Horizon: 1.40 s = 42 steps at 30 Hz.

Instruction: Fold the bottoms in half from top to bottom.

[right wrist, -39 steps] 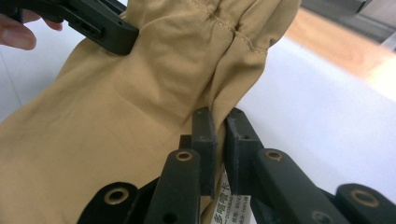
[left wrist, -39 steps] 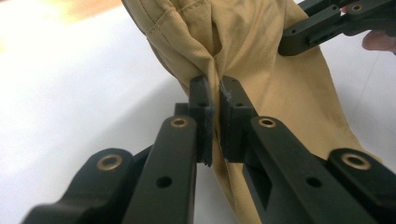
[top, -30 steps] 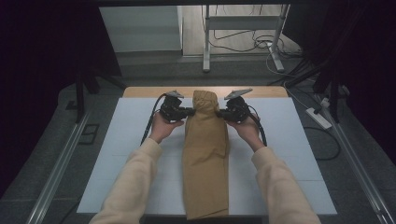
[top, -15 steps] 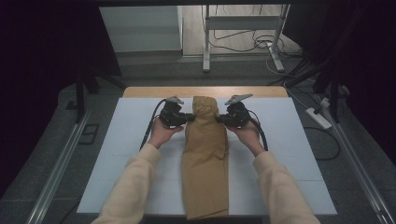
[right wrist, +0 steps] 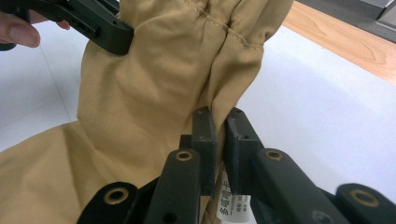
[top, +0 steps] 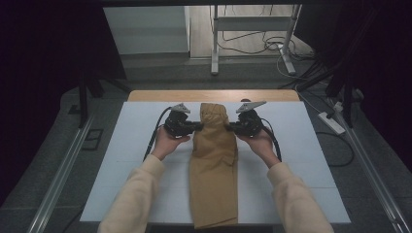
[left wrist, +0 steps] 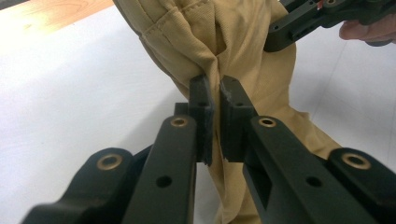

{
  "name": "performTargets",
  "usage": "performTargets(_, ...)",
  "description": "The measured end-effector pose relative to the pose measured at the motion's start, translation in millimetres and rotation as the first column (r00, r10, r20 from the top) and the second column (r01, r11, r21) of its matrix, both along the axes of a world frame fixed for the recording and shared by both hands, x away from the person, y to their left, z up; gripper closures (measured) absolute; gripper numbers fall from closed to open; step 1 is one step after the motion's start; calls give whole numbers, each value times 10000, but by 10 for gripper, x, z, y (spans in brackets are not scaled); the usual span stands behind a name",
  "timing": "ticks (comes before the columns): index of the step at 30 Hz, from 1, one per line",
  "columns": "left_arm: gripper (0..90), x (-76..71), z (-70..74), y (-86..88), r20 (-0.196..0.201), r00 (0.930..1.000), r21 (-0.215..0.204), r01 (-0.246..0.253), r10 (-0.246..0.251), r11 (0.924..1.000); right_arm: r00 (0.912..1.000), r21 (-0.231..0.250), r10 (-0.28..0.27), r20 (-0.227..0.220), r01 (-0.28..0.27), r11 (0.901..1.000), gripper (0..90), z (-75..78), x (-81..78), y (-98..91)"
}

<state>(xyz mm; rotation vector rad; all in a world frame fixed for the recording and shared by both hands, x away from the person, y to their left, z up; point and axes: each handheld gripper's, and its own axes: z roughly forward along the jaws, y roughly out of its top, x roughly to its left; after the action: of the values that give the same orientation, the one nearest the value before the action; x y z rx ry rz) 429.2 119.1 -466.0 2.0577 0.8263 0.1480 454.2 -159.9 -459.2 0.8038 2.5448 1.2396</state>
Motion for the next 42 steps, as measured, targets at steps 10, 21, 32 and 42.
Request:
performTargets(10, 844, -174, -13, 13, 49, 9999, -51, 144, -144, 9999, 9998, 180, 185, 9, -185, 9997, 832, -17, -159, -16)
performTargets(21, 844, -326, -32, 5, 191, 9992, -45, 355, -354, 9994, 9995, 284, 312, -99, -309, 9991, 832, -43, -307, -48)
performTargets(32, 843, -459, -90, 23, 156, 9989, -98, 445, -443, 9990, 9987, 219, 495, -152, -492, 9986, 832, -102, -448, -29)
performTargets(42, 842, -560, -132, 25, 164, 9982, -149, 586, -584, 9982, 9978, 194, 635, -213, -631, 9978, 831, -129, -532, -30)
